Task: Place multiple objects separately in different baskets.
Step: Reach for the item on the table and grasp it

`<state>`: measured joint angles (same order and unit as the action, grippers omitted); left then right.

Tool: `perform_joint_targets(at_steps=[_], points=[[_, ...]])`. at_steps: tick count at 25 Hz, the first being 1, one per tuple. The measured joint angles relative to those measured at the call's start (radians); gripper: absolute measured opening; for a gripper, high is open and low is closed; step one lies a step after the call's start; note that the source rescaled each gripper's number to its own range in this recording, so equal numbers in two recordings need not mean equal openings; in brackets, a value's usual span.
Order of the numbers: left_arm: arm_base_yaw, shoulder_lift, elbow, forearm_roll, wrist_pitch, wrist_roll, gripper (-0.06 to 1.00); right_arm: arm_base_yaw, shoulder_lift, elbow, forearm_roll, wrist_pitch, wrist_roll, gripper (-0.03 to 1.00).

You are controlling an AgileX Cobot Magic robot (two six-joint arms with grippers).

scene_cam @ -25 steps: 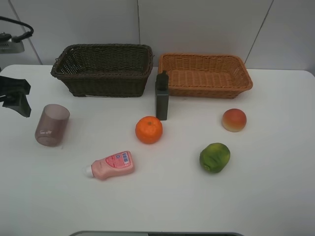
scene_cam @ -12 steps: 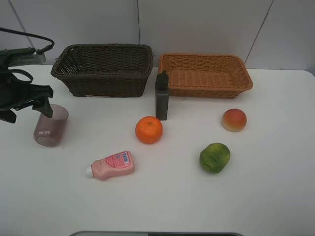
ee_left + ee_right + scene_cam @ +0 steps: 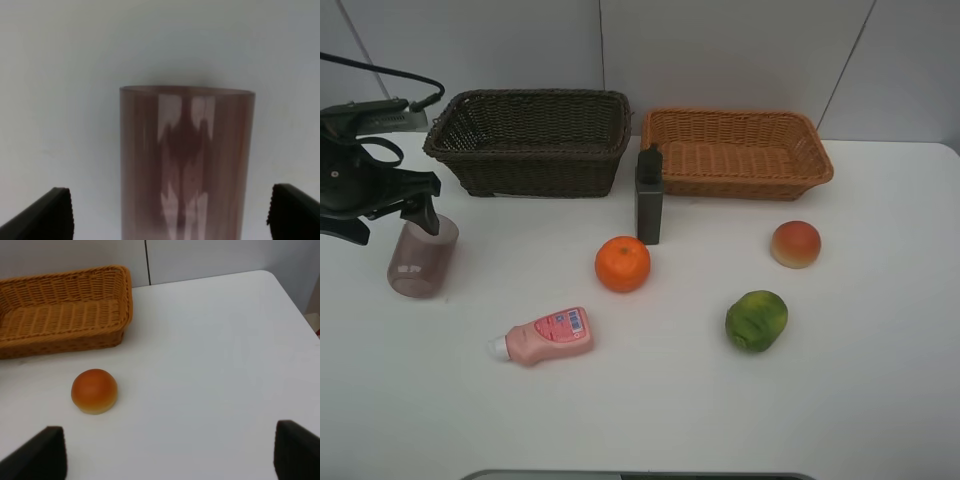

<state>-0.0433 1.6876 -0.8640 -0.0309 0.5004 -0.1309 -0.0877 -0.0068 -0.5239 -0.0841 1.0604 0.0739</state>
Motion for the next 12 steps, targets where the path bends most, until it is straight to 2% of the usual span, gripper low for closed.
perform_joint_targets(at_steps=[12], points=[[0.000, 0.037, -0.001, -0.007, -0.049, 0.006, 0.98, 0.000, 0.000, 0.000, 0.000, 0.000, 0.000, 0.86]])
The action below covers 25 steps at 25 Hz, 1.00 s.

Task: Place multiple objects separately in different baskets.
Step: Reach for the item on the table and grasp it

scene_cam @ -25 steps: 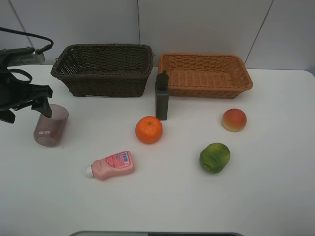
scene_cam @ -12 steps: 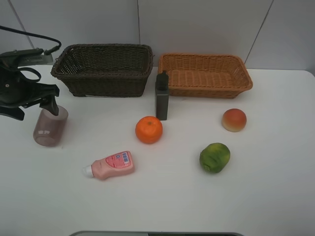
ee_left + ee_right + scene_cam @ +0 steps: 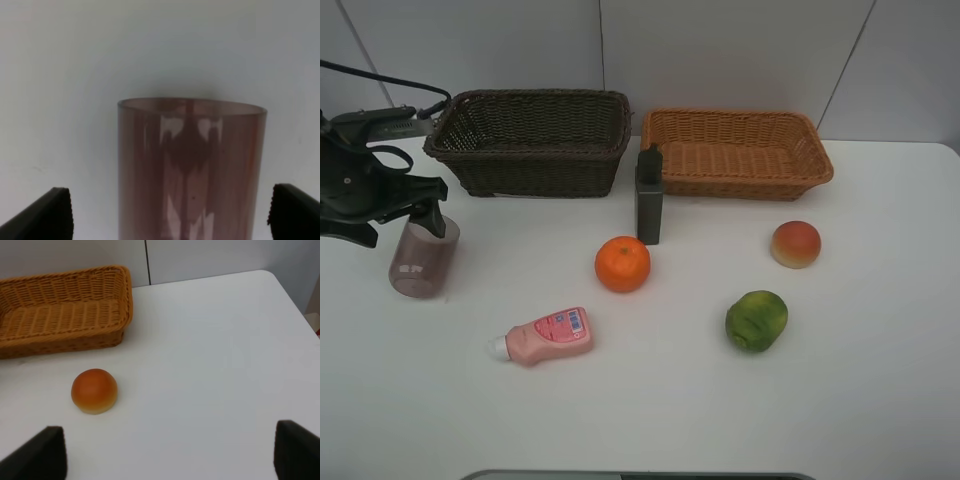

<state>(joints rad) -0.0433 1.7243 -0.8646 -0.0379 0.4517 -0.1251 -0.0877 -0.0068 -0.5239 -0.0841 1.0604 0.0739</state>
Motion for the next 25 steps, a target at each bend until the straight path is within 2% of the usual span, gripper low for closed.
perform_joint_targets(at_steps=[9, 25], points=[[0.000, 0.052, -0.002, -0.054, -0.020, 0.040, 0.98, 0.000, 0.000, 0.000, 0.000, 0.000, 0.000, 0.86], [0.000, 0.054, -0.002, -0.061, -0.058, 0.052, 0.99, 0.000, 0.000, 0.000, 0.000, 0.000, 0.000, 0.86]])
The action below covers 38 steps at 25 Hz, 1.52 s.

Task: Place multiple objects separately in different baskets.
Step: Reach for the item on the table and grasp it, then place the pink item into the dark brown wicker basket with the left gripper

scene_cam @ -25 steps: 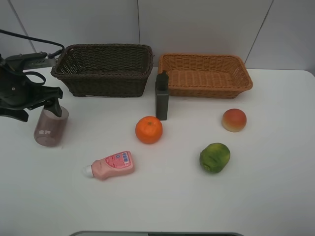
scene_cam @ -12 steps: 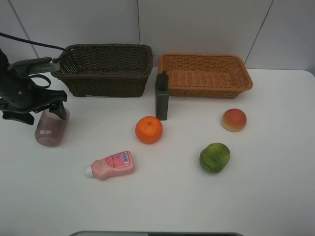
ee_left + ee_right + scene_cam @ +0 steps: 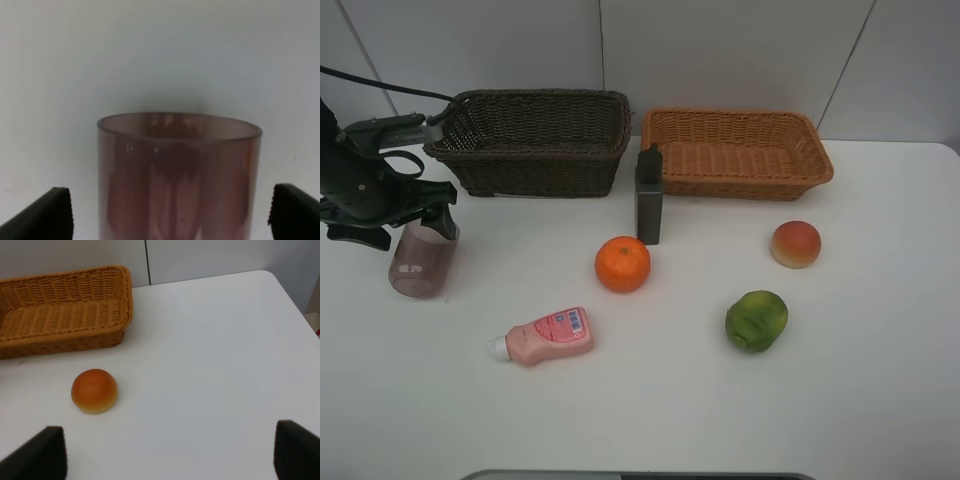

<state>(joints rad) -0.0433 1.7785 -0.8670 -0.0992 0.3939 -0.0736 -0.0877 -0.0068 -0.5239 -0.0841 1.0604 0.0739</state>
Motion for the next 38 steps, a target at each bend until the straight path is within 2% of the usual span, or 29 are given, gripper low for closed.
perform_joint_targets(at_steps=[25, 26, 27, 28, 29, 38], points=[[0.000, 0.133, -0.001, 0.000, -0.065, 0.000, 0.99, 0.000, 0.000, 0.000, 0.000, 0.000, 0.000, 0.86], [0.000, 0.133, -0.001, 0.000, -0.065, 0.000, 0.95, 0.000, 0.000, 0.000, 0.000, 0.000, 0.000, 0.86], [0.000, 0.133, -0.001, 0.000, -0.066, 0.000, 0.86, 0.000, 0.000, 0.000, 0.000, 0.000, 0.000, 0.86], [0.000, 0.133, -0.001, -0.001, -0.066, -0.001, 0.60, 0.000, 0.000, 0.000, 0.000, 0.000, 0.000, 0.86], [0.000, 0.133, -0.001, -0.001, -0.065, -0.003, 0.46, 0.000, 0.000, 0.000, 0.000, 0.000, 0.000, 0.86], [0.000, 0.133, -0.001, -0.001, -0.064, -0.005, 0.47, 0.000, 0.000, 0.000, 0.000, 0.000, 0.000, 0.86]])
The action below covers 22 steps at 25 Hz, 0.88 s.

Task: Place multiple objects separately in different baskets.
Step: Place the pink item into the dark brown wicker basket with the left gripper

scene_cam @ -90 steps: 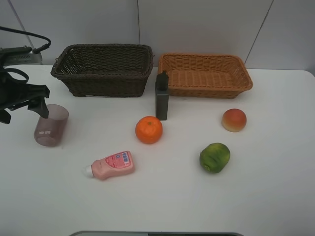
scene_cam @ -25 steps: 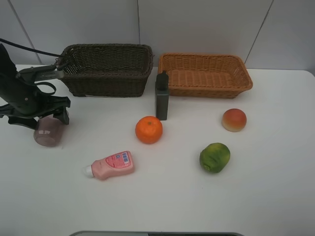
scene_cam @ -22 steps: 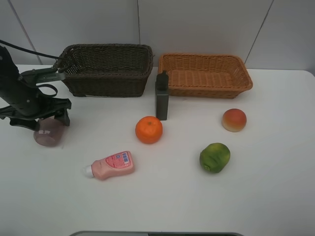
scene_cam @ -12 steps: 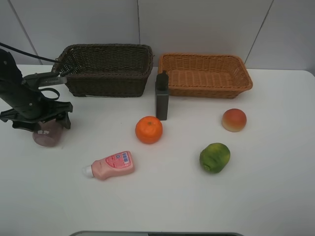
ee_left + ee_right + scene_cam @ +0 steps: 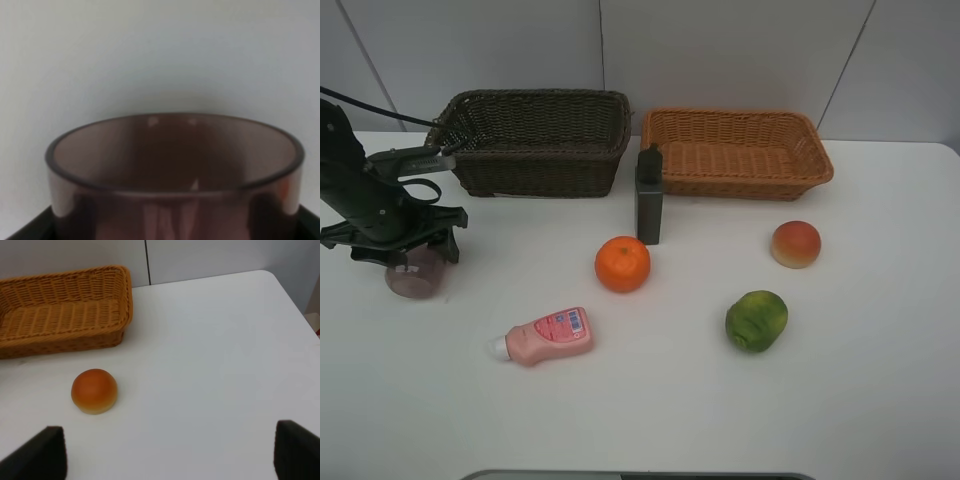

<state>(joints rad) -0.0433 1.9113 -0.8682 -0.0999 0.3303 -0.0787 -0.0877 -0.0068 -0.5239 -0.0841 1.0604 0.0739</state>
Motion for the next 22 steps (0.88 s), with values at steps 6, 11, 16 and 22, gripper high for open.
perform_joint_targets(at_steps=[6, 11, 16, 22], points=[[0.000, 0.000, 0.000, 0.000, -0.001, -0.001, 0.47, 0.000, 0.000, 0.000, 0.000, 0.000, 0.000, 0.86], [0.000, 0.000, 0.000, 0.000, -0.001, -0.001, 0.47, 0.000, 0.000, 0.000, 0.000, 0.000, 0.000, 0.86], [0.000, 0.000, 0.000, 0.000, 0.005, -0.001, 0.47, 0.000, 0.000, 0.000, 0.000, 0.000, 0.000, 0.86], [0.000, -0.002, -0.001, 0.001, 0.004, -0.002, 0.47, 0.000, 0.000, 0.000, 0.000, 0.000, 0.000, 0.86]])
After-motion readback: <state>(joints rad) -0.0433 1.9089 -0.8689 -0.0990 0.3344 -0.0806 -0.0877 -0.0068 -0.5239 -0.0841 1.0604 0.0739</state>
